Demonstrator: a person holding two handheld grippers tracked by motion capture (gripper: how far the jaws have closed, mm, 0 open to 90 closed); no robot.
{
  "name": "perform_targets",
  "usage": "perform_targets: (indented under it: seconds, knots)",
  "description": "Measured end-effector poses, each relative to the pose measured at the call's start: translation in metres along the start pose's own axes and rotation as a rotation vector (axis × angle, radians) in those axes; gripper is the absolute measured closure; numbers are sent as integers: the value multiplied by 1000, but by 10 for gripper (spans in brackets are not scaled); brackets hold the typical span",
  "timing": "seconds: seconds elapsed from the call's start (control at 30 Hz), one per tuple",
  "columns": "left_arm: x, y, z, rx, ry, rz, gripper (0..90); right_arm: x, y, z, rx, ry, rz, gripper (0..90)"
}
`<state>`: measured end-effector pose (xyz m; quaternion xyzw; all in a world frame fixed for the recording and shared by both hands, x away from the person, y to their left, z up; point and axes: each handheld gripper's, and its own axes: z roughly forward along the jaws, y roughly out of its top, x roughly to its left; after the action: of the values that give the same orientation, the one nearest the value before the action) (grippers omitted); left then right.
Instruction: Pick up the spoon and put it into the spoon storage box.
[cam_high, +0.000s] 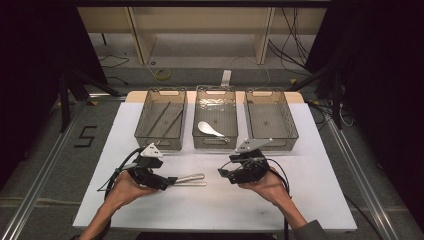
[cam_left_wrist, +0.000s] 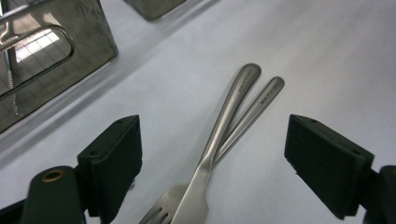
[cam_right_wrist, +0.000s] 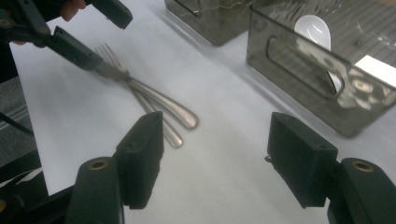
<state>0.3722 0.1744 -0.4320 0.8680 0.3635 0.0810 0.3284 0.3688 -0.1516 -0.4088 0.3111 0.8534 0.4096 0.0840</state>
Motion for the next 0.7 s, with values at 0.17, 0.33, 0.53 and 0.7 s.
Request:
perform_targets:
  seconds: [0.17,0.33,0.53,0.7]
  knots:
    - [1,3,6,65,1,28,218,-1,-18,-8,-13,0,33,361]
    - [3,5,9,127,-6,42,250,2,-28,-12,-14,1,54,336]
    - [2,12,16,198,5,64,293,8,-38,-14,-19,10,57,301]
    - [2,15,23,253,8,75,323,10,-43,-19,-27,14,63,290]
